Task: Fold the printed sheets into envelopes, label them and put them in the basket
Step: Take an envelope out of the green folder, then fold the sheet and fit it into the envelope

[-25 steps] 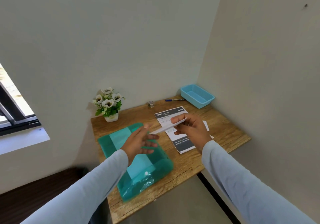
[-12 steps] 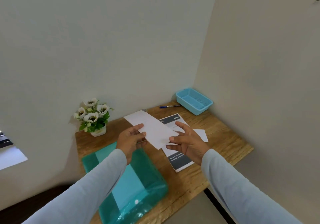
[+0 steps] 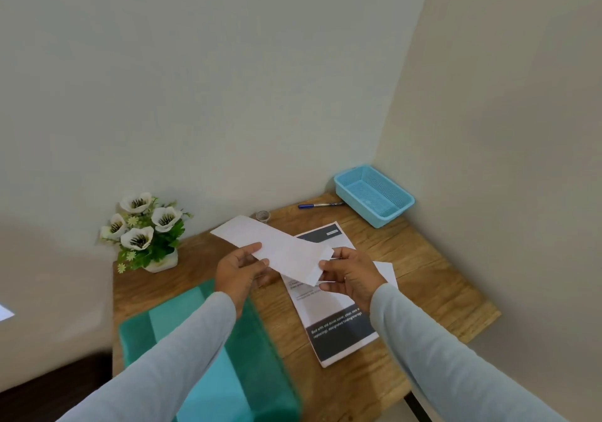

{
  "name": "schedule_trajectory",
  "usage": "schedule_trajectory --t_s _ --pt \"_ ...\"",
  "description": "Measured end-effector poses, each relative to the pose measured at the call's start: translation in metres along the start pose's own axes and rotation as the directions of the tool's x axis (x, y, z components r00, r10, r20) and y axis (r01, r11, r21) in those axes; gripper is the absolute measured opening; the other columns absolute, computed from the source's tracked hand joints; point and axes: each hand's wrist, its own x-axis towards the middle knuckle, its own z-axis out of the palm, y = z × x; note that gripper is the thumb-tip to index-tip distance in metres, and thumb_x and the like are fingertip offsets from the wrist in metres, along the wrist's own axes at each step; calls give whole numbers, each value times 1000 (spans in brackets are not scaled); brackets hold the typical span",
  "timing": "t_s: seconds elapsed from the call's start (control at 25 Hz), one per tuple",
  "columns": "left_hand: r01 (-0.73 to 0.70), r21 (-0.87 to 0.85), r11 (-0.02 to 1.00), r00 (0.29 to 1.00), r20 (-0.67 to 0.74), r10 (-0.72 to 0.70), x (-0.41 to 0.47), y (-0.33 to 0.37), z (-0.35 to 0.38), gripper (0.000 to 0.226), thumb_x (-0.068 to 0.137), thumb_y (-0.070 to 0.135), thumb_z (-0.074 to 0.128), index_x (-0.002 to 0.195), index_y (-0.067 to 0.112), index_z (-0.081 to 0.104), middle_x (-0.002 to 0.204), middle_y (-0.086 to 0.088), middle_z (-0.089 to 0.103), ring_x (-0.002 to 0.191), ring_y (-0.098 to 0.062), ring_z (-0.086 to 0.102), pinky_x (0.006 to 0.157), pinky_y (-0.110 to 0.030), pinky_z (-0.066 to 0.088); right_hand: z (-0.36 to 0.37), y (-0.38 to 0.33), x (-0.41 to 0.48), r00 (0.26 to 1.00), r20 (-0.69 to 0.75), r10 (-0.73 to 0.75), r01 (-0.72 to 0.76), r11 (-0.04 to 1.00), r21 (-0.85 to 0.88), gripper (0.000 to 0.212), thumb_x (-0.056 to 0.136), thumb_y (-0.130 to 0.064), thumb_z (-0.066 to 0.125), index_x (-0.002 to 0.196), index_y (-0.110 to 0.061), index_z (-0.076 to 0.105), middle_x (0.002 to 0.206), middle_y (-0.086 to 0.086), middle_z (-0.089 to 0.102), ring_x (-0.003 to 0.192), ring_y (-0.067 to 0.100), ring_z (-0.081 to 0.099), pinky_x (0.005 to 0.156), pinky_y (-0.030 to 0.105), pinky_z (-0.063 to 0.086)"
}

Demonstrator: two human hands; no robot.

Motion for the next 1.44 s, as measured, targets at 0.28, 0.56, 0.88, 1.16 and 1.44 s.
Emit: schedule_trajectory --t_s 0.28,0.56,0.88,1.16,1.44 --pt "10 225 974 996 -90 10 20 -19 1 31 90 4 74 117 20 69 103 -11 69 75 -22 74 63 -28 60 -7 11 45 990 -122 64 -85 982 -170 15 90 1 72 104 -4 69 86 7 79 74 26 78 59 33 62" --pt "-280 687 670 960 212 184 21 -36 24 17 89 37 75 103 41 66 99 20 66 94 -6 64 81 -24 57 -5 20 66 990 -108 89 -112 967 -229 9 93 -5 70 101 -4 66 88 11 79 72 27 78 60 34 62" --pt "-342 873 349 940 325 109 32 -52 67 36 82 58 69 108 44 48 109 17 62 92 -10 60 79 -27 54 -19 18 71 976 158 150 -103 957 -272 18 102 -16 59 114 -17 72 101 6 79 90 27 78 74 36 64" --pt "-266 881 392 962 219 160 41 -54 65 13 92 27 65 98 38 61 92 14 70 81 -10 64 75 -28 56 -53 11 85 964 215 -156 263 449 -854 36 95 -30 70 130 -30 61 127 -5 68 116 19 64 103 41 53" --pt "-310 835 455 950 255 178 45 -58 63 22 96 17 62 90 38 58 87 14 68 79 -9 64 70 -23 51 -65 7 102 980 196 -46 191 -98 -977 107 73 -66 79 157 -30 24 158 5 35 142 35 40 113 52 39"
